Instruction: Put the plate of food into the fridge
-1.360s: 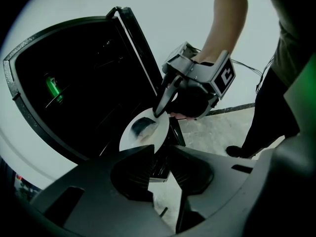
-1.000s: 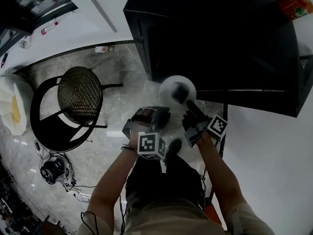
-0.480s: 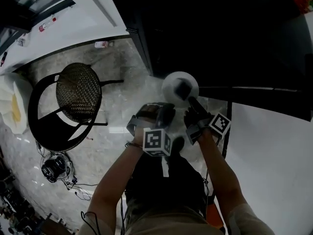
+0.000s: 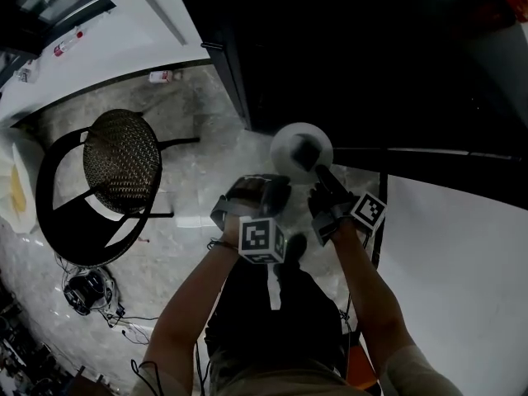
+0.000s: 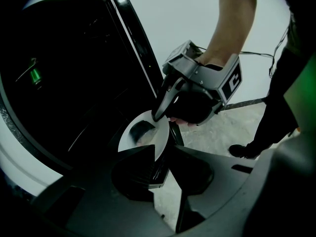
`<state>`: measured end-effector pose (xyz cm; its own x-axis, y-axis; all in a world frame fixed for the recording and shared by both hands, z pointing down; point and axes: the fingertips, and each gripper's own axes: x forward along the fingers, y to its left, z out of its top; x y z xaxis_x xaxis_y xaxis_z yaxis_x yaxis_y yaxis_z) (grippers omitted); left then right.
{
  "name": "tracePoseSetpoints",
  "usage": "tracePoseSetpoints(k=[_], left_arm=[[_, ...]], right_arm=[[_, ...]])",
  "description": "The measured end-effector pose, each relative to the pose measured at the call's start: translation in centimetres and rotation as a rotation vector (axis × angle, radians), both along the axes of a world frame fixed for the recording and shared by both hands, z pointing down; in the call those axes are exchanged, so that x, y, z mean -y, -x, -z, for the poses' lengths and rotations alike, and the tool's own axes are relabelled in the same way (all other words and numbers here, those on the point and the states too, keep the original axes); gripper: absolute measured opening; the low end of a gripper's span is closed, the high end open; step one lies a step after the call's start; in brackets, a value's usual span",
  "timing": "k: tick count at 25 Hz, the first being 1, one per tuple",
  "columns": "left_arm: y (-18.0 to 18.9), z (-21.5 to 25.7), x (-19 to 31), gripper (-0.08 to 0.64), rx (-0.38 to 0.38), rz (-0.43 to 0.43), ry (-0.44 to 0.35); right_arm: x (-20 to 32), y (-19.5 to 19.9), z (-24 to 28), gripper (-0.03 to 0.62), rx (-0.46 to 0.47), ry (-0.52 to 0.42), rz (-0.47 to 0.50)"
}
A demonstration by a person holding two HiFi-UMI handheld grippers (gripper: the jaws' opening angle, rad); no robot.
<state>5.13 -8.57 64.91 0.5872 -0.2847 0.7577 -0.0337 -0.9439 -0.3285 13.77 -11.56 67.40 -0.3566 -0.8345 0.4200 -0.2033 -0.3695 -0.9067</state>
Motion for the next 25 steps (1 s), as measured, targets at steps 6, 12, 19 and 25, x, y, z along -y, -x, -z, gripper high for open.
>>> tracePoseSetpoints(k=[6,12,19,25], left_arm=[[0.0,-1.2,1.1,0.083,-0.012,0.012,-0.008],[-1.0,-1.9,1.5,0.083,-0.022,0.022,-0.018],[-2.5,-2.7,2.0,0.083,-0.029,0.032,-0.027],[-2.5,-4.1,1.2,0.083,-0.012,0.021,-0.022]], right_arm=[[0.8,-0.7,-1.2,0.028,-0.007,-0.012,-0.002],[0.9,-1.2,-2.6,0.028,0.002,-0.004,-0.018],[1.5,-1.6,-3.6,0.028,0.002,-0.001,-0.005],[1.6,-1.8,-4.5,0.028,0.004,0.001,-0.01]])
